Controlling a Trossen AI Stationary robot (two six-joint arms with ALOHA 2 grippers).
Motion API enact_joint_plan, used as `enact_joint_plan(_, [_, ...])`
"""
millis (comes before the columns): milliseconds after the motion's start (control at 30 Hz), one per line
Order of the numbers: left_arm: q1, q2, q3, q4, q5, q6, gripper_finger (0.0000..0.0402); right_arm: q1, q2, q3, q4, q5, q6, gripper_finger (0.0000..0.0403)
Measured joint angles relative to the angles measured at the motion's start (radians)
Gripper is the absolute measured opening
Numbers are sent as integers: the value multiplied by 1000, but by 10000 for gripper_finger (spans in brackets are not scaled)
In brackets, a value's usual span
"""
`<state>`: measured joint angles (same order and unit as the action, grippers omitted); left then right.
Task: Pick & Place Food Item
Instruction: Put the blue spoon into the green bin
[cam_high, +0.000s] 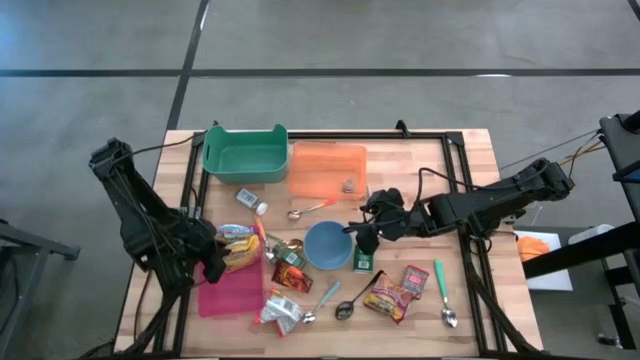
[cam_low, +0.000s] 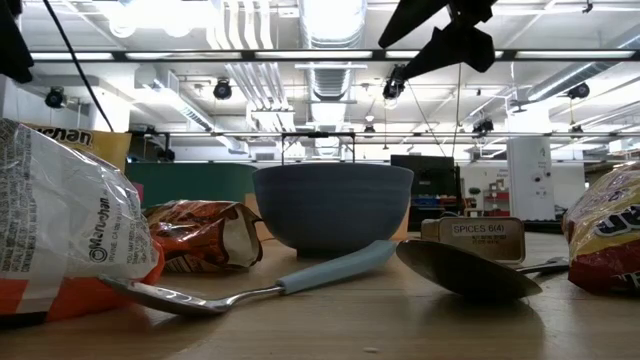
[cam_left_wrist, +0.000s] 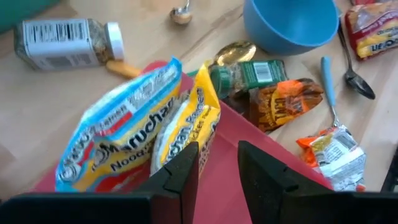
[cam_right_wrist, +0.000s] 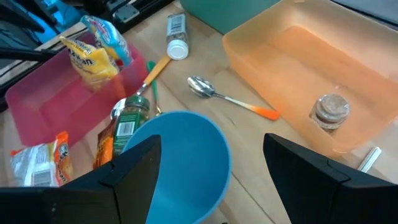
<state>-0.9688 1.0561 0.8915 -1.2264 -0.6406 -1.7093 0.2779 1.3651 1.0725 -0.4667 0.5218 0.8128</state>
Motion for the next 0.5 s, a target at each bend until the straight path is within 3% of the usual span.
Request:
enact_joint_plan(333, [1, -18, 0, -2, -135, 69, 113, -1, -5, 1, -37, -79, 51, 280])
enact_joint_plan(500, [2, -16, 0, 2, -168, 198, 113, -1, -4, 53, -270, -81, 176, 280])
